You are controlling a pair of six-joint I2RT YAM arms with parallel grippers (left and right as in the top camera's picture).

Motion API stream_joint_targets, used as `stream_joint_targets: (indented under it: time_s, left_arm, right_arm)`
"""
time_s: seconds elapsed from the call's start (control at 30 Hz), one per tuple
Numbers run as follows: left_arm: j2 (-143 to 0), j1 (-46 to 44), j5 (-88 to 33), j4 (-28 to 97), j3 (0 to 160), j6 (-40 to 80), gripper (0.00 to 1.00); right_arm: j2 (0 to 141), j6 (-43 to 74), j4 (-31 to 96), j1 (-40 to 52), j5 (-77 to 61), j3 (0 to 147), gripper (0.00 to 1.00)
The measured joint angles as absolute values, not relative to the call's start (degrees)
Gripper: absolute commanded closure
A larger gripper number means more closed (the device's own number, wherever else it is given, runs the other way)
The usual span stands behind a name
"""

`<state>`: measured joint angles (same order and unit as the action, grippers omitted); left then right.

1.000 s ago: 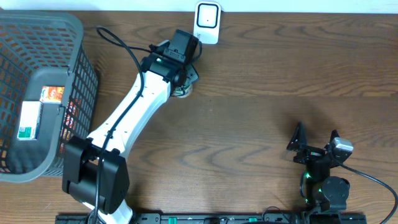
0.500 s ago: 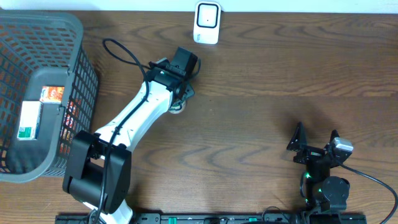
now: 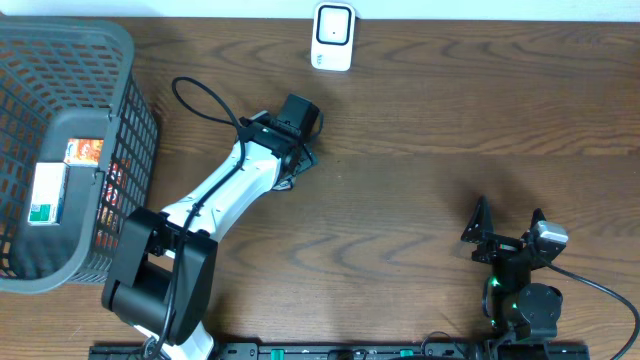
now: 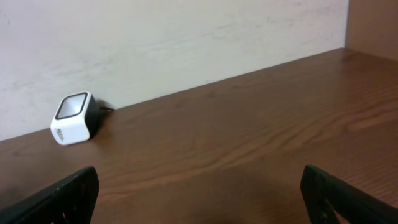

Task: Scan the item barcode
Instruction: 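Lift the jar out and place it on the table center, then reach the left gripper back into the basket for the tissue pack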

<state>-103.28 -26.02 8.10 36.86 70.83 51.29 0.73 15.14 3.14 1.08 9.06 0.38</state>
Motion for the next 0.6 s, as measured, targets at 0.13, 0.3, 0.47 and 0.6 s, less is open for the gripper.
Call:
stream_joint_targets:
  time_s: [0.13, 0.3, 0.47, 0.6]
  left_arm:
    - [-99.9, -24.86, 8.1, 37.69, 72.29, 47.64, 0.01]
    - [-86.41, -20.84, 8.12, 40.75, 80.77, 39.2, 0.0]
    - [-70.83, -10.13, 9.41, 43.51, 91.24, 32.69, 0.0]
    - [-63.53, 5.52, 11.57, 49.56, 93.67, 31.2, 0.0]
  right_arm:
    - [0.73, 15.14, 3.14, 1.08, 9.06, 0.38, 0.01]
    - [0.73, 15.14, 3.14, 1.08, 9.06, 0.38, 0.01]
    - [0.73, 15.14, 3.14, 1.08, 9.06, 0.38, 0.01]
    - [0.73, 15.14, 3.16, 1.08, 9.06, 0.38, 0.01]
